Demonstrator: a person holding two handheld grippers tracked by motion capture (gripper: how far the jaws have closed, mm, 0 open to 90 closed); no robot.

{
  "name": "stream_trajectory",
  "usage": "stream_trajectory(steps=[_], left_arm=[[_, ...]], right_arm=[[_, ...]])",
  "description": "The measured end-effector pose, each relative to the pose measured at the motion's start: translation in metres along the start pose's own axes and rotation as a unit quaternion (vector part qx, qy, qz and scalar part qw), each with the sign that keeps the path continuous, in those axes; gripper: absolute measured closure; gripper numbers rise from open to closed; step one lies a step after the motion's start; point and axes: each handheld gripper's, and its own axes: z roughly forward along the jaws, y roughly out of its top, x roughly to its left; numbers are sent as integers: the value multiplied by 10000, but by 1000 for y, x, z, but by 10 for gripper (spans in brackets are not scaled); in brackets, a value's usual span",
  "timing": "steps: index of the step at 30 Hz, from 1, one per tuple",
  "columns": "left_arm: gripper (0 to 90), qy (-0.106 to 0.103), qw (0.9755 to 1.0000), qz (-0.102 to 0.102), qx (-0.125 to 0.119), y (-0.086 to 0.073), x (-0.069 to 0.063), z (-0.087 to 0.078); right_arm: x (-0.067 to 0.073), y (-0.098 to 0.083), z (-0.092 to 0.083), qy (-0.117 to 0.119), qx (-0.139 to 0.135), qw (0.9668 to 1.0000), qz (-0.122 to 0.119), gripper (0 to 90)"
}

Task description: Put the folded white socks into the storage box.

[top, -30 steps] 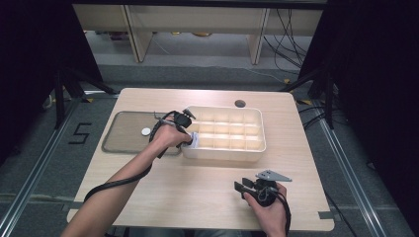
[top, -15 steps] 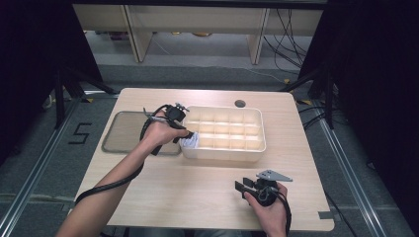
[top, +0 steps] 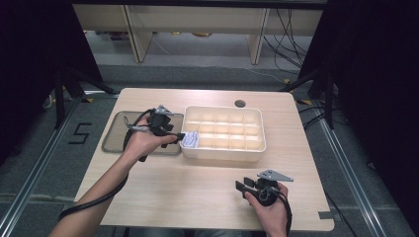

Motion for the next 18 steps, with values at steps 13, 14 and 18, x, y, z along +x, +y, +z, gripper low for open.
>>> stream_trajectory(steps=[13,14,18], left_arm=[[380,542,9977,71,-413,-50,7,-31],[378,589,9974,86,-416,-55,8,-34],[374,633,9968,140,-464,-72,10,-40]], right_arm=[[0,0,-1,10,-1,10000,46,572],[0,0,-2,-13,26,10000,44,572],[1,0,-2,-19,20,10000,38,570]])
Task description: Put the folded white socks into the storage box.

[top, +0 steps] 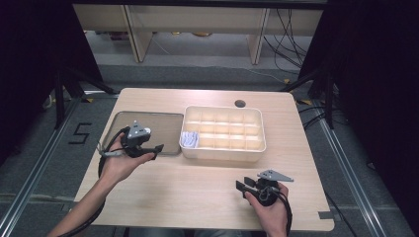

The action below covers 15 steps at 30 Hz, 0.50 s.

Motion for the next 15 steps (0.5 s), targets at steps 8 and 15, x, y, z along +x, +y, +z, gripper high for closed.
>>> stream_trajectory(steps=[8,15], left_arm=[[370,100,9983,-341,-462,-38,-1,-7],[370,254,9965,-512,-613,-71,-2,-10]], right_arm=[[-3,0,1,-43,-44,9998,-184,567],[-4,0,2,-5,-91,9998,-181,565]])
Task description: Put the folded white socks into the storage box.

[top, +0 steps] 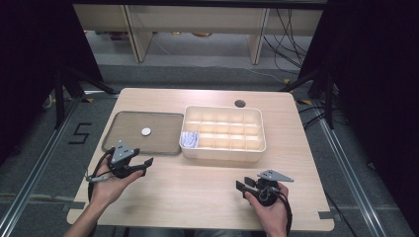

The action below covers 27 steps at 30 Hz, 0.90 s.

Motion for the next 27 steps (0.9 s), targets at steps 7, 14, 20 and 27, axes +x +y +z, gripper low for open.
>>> stream_trajectory(steps=[7,14,20,27], left_arm=[[370,177,9994,-113,-274,-28,6,-4],[368,239,9978,-219,-574,-48,6,-2],[366,284,9969,-186,-713,-57,4,0],[358,373,9963,-77,-775,-59,1,0]], right_arm=[[-2,0,0,-64,5,10000,-54,562],[0,-2,1,-134,19,9999,102,555],[0,-3,1,-139,54,9998,106,554],[-4,-6,4,-128,2,9999,-13,551]])
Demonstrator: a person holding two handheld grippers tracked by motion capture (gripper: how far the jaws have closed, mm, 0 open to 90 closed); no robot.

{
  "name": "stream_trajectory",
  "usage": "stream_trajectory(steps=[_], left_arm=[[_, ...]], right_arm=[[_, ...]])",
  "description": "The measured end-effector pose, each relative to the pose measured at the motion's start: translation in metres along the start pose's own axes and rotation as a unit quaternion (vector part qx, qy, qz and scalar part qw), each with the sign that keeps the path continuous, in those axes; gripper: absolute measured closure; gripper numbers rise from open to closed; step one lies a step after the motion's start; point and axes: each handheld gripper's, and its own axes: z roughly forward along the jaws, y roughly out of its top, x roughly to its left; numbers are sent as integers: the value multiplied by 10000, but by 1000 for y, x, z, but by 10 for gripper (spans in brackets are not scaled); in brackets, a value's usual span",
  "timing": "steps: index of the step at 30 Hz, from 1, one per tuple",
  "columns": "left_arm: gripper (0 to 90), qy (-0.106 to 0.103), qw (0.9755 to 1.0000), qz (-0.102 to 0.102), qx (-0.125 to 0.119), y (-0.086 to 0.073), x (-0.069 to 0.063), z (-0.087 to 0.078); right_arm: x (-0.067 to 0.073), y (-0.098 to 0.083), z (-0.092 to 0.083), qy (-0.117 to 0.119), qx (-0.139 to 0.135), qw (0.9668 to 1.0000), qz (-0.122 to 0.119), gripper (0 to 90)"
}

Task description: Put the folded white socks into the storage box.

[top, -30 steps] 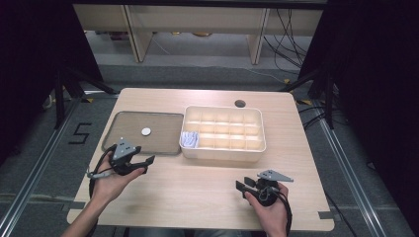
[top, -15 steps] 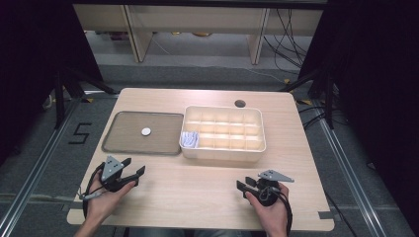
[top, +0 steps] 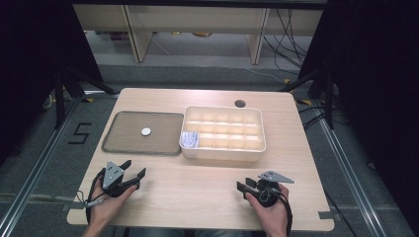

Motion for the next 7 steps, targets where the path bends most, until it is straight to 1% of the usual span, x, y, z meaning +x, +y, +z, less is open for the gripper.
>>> stream_trajectory(steps=[1,2,4,5,7], left_arm=[[358,-11,10000,-6,-7,0,0,0],[357,14,10000,-46,37,0,1,0],[354,-6,10000,-79,14,0,1,1],[354,-4,10000,-79,16,0,1,1],[356,-6,10000,-79,19,0,1,1]], right_arm=[[0,0,-1,71,1,10000,1,550],[-1,0,-1,77,-22,10000,-21,550],[-1,-1,-1,30,2,10000,-1,548],[-1,-1,-1,8,-21,10000,-30,548],[-1,-1,-1,28,-42,10000,-36,547]])
